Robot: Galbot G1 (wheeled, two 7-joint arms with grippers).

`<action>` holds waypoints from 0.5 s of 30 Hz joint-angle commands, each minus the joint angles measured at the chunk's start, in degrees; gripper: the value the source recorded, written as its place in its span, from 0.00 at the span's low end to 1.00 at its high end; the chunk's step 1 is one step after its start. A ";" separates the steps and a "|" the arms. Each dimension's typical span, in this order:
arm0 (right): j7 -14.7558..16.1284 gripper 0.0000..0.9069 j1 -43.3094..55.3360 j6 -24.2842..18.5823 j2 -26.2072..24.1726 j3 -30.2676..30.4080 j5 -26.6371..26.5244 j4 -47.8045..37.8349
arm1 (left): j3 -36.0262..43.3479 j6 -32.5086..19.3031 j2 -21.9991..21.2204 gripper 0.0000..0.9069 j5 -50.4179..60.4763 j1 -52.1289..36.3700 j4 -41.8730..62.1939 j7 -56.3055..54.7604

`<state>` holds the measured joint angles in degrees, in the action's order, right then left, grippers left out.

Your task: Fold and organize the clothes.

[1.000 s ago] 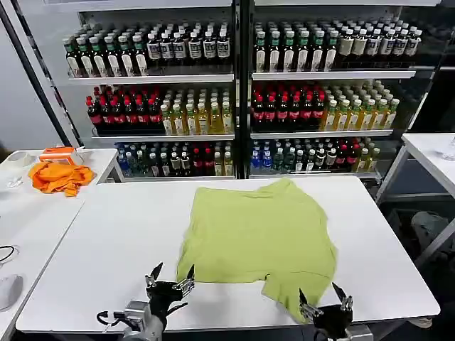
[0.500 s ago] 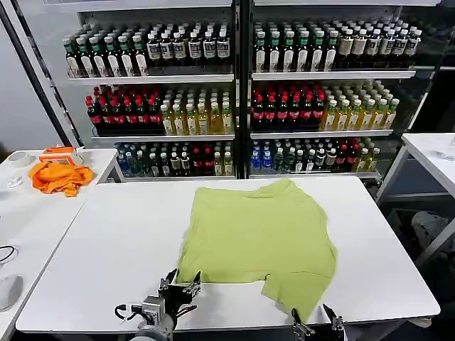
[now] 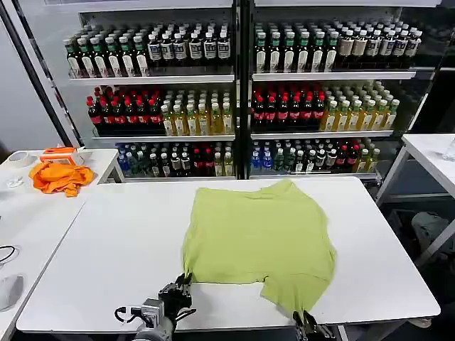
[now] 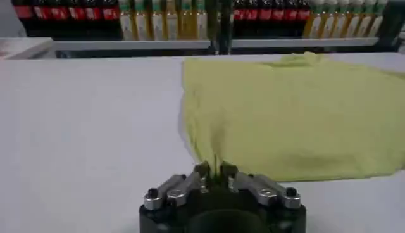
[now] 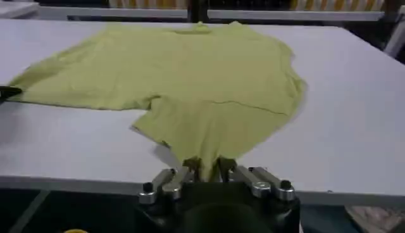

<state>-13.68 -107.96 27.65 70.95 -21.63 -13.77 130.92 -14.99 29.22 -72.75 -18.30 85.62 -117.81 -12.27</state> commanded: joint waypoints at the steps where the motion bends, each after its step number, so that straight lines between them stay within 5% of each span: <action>1: -0.11 0.00 -0.71 -0.25 0.17 0.25 -0.32 0.56 | 0.16 0.33 -0.05 0.01 -0.59 0.83 -1.16 1.05; 15: 0.88 0.00 -4.97 -2.93 -4.34 -11.03 -3.90 13.17 | -3.66 -1.07 -0.18 0.01 -2.14 7.16 -12.54 2.22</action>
<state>-12.98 -111.19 25.79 67.65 -28.40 -16.77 139.21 -17.96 28.68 -72.92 -20.37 90.87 -126.29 -10.57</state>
